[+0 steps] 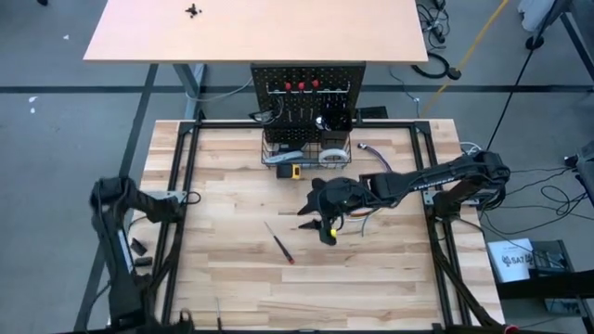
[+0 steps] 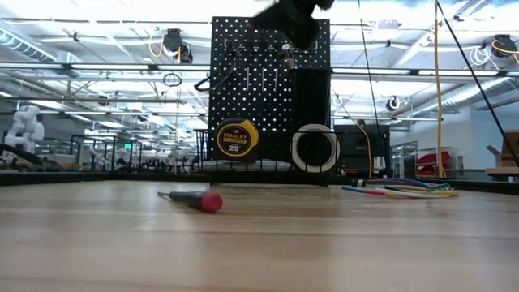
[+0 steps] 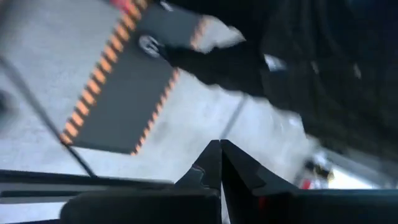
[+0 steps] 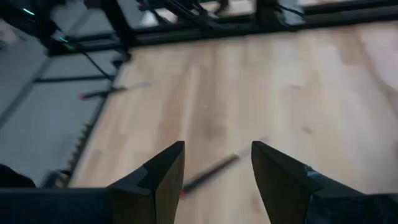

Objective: Hang tools onto peg board
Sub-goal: Hang the screwdriver on the pegboard

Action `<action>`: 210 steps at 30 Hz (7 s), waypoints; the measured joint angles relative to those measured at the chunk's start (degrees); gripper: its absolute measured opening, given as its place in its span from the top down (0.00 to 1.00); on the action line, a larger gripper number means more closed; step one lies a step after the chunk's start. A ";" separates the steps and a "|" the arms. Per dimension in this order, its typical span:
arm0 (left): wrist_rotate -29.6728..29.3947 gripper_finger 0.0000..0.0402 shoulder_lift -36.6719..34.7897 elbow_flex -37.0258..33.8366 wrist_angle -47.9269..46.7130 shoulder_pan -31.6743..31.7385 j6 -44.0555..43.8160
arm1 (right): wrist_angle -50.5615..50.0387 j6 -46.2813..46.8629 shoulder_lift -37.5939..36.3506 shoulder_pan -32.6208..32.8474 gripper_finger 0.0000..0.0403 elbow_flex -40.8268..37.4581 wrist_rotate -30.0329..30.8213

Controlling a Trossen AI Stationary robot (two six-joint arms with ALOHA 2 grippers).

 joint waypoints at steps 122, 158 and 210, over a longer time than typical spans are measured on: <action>-35.76 0.88 -20.52 -7.56 -7.38 43.75 64.18 | -16.47 25.99 -12.19 24.68 0.55 0.02 32.50; -8.31 0.88 7.89 41.72 26.74 93.22 113.56 | -26.32 -13.33 -35.81 -10.98 0.55 0.02 42.04; -3.49 0.88 14.71 42.01 28.99 97.15 113.64 | -28.16 -12.01 -31.26 -18.75 0.55 0.02 40.27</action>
